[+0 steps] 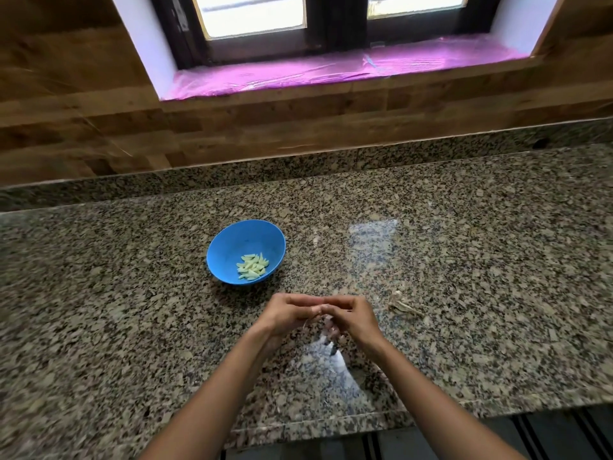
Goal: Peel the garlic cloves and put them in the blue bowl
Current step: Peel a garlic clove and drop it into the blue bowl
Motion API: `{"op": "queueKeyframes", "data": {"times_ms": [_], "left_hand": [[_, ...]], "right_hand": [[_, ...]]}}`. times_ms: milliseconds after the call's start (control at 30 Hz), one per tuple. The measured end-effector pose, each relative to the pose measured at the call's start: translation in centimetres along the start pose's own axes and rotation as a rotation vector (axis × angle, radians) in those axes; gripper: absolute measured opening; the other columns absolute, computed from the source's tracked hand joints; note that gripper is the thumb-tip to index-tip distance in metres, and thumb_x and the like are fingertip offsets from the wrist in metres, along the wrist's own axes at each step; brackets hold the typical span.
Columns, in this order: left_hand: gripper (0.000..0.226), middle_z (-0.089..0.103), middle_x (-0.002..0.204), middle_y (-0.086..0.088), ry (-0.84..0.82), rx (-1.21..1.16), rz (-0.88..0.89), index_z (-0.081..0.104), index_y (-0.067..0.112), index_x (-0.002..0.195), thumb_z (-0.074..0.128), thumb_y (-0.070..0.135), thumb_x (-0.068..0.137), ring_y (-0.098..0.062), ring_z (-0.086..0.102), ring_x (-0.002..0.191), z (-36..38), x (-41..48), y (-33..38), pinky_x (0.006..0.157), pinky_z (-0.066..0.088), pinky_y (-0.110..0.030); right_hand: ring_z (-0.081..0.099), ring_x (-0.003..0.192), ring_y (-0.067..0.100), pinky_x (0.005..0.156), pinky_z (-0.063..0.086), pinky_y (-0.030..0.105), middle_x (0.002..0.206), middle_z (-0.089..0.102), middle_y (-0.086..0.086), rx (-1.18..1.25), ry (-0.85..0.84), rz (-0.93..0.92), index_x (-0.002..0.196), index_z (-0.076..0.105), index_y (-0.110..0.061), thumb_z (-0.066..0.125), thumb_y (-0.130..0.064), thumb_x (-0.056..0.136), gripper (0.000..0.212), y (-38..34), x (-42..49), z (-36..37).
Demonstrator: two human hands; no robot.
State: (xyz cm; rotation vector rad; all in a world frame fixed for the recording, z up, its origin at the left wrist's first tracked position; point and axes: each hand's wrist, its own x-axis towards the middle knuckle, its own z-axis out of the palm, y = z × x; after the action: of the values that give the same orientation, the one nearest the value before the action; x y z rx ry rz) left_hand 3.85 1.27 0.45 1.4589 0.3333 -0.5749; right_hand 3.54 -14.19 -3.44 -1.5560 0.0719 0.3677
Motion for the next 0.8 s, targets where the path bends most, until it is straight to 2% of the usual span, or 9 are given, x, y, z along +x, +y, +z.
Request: {"op": "queueKeyframes", "data": {"times_ms": [100,233,367,400,467,533,633,700,800], "left_hand": [[0.025,0.072,0.095,-0.016,0.057,0.002,0.055,0.069,-0.003,0.101,0.070,-0.005,0.076,-0.023,0.070,0.087,-0.1,-0.1,-0.1,0.075,0.056,-0.026],[0.020,0.070,0.075,-0.011,0.159,0.104,0.157,0.069,-0.006,0.090,0.075,0.003,0.074,-0.013,0.064,0.060,-0.3,-0.1,-1.0,0.056,0.052,-0.020],[0.008,0.070,0.072,0.007,0.120,0.607,0.350,0.074,0.011,0.087,0.073,0.014,0.079,-0.003,0.065,0.066,-0.2,-0.4,-1.3,0.062,0.052,-0.016],[0.007,0.070,0.073,0.009,0.113,0.673,0.404,0.074,0.014,0.087,0.072,0.014,0.080,0.001,0.065,0.067,-0.1,-0.5,-1.1,0.064,0.053,-0.016],[0.008,0.070,0.074,0.011,0.117,0.733,0.491,0.075,0.016,0.088,0.071,0.015,0.082,0.004,0.064,0.068,-0.4,-0.5,-0.7,0.063,0.052,-0.014],[0.007,0.066,0.072,0.013,0.081,0.871,0.570,0.074,0.017,0.089,0.067,0.017,0.086,0.003,0.059,0.064,-1.2,-0.3,-0.8,0.058,0.045,-0.012],[0.012,0.059,0.077,0.007,-0.015,1.181,0.697,0.069,0.013,0.092,0.059,0.018,0.092,-0.004,0.051,0.066,-1.7,0.0,-1.7,0.058,0.034,-0.011],[0.015,0.056,0.073,0.007,0.013,1.152,0.654,0.069,0.013,0.089,0.057,0.021,0.093,-0.004,0.048,0.062,-1.4,0.1,-2.1,0.056,0.034,-0.013],[0.022,0.051,0.058,0.006,-0.080,0.608,0.252,0.068,0.007,0.078,0.060,0.023,0.091,-0.008,0.041,0.051,-1.4,0.2,-2.1,0.047,0.034,-0.017]], "right_hand": [[0.061,0.050,0.019,0.045,0.051,0.027,0.072,0.070,0.013,0.002,0.043,-0.032,0.097,0.070,0.000,0.065,-0.005,0.083,0.015,-0.3,0.1,0.3],[0.059,0.048,0.013,0.041,0.047,0.020,0.070,0.068,0.011,0.019,0.026,-0.012,0.088,0.070,0.000,0.066,-0.004,0.083,0.008,-0.3,0.0,0.3],[0.050,0.043,0.002,0.042,0.038,0.014,0.060,0.065,-0.003,-0.300,-0.207,0.011,0.083,0.071,-0.008,0.064,-0.020,0.086,0.014,-0.7,-0.3,-0.5],[0.047,0.042,0.000,0.041,0.036,0.014,0.058,0.065,-0.007,-0.313,-0.237,0.015,0.082,0.070,-0.012,0.063,-0.022,0.086,0.013,-1.0,-0.4,-0.5],[0.050,0.047,0.002,0.044,0.037,0.015,0.068,0.069,-0.005,-0.251,-0.276,0.034,0.087,0.070,-0.015,0.061,-0.025,0.087,0.013,-1.6,-0.5,-0.7],[0.053,0.052,0.007,0.045,0.040,0.017,0.077,0.070,-0.001,-0.235,-0.337,0.057,0.091,0.069,-0.013,0.059,-0.028,0.089,0.019,-2.0,-0.6,-1.0],[0.051,0.051,0.003,0.045,0.040,0.016,0.069,0.063,-0.004,-0.431,-0.340,0.052,0.091,0.067,-0.004,0.055,-0.021,0.092,0.021,-2.2,-0.8,-1.2],[0.058,0.057,0.006,0.053,0.048,0.017,0.072,0.065,0.002,-0.697,-0.219,-0.134,0.091,0.068,-0.004,0.052,-0.021,0.092,0.023,-1.6,-1.0,-0.9],[0.063,0.060,0.016,0.060,0.053,0.023,0.071,0.068,0.006,-0.931,-0.067,-0.554,0.087,0.071,-0.006,0.043,-0.027,0.091,0.035,-0.1,-1.0,-0.7]]}}
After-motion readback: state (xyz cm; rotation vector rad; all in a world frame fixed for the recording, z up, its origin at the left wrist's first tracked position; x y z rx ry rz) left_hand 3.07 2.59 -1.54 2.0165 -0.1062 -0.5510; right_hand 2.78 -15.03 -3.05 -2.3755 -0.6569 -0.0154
